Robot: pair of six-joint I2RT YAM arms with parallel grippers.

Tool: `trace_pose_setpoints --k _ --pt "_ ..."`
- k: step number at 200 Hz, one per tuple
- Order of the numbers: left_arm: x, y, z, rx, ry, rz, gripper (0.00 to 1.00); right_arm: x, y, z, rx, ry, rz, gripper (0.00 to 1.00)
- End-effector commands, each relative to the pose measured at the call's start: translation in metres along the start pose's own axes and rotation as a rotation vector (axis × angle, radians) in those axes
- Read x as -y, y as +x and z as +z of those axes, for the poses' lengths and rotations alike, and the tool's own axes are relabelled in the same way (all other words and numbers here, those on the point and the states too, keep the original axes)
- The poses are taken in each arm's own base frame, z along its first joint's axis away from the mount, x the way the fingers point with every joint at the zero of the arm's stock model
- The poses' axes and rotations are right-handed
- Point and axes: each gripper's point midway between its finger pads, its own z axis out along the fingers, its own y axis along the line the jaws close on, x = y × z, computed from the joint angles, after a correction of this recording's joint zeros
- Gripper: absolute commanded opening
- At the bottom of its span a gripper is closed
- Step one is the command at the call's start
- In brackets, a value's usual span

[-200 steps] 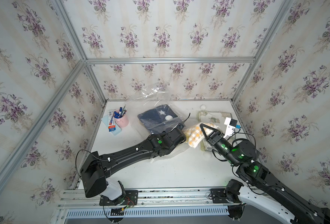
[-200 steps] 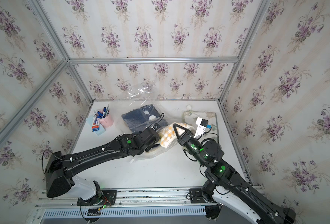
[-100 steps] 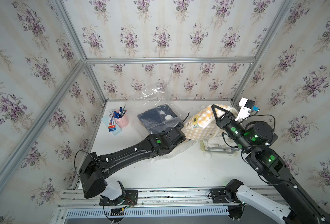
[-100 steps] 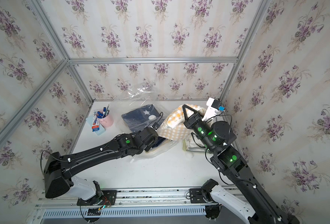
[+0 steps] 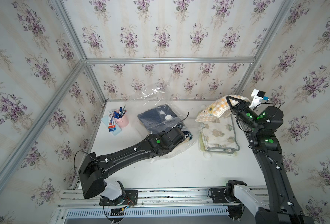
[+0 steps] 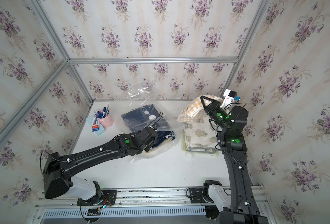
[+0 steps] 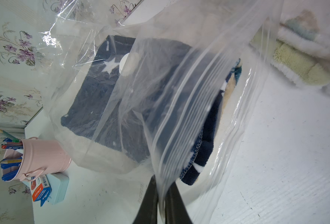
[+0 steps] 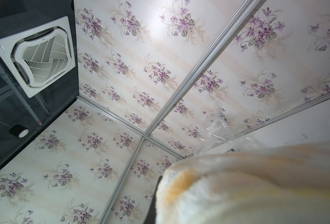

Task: Take the blanket out of the vacuum bag
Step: Place the blanket at the center of the board.

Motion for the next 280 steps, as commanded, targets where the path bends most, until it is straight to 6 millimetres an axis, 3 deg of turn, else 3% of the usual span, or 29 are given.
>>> trace_pose_setpoints --k 1,36,105,152,193,234,255,280 --pt "-0.002 -0.004 -0.003 0.014 0.001 -0.010 0.12 -0.007 0.000 -0.008 -0.002 -0.050 -0.013 0.00" --pt "-0.001 -0.004 -0.003 0.010 0.013 -0.014 0.12 0.023 0.000 -0.017 0.034 0.040 -0.007 0.00" --pt "0.000 -0.004 -0.007 0.017 0.031 -0.026 0.12 0.045 -0.012 -0.026 0.089 0.145 -0.062 0.00" --pt "-0.002 -0.002 -0.002 0.000 0.037 -0.036 0.12 0.045 -0.028 -0.037 0.084 0.098 -0.035 0.00" --pt "-0.004 0.000 0.002 -0.011 0.046 -0.055 0.12 0.041 -0.023 -0.038 0.034 0.082 -0.049 0.00" --pt "-0.003 -0.001 0.004 -0.018 0.058 -0.061 0.12 0.068 -0.032 -0.019 -0.013 0.126 -0.016 0.00" --pt "-0.004 0.000 0.006 -0.021 0.058 -0.064 0.12 0.080 -0.051 -0.003 0.007 0.141 -0.007 0.00" --pt "-0.005 -0.001 0.008 -0.025 0.064 -0.073 0.12 0.075 -0.080 0.025 0.030 0.076 -0.001 0.00"
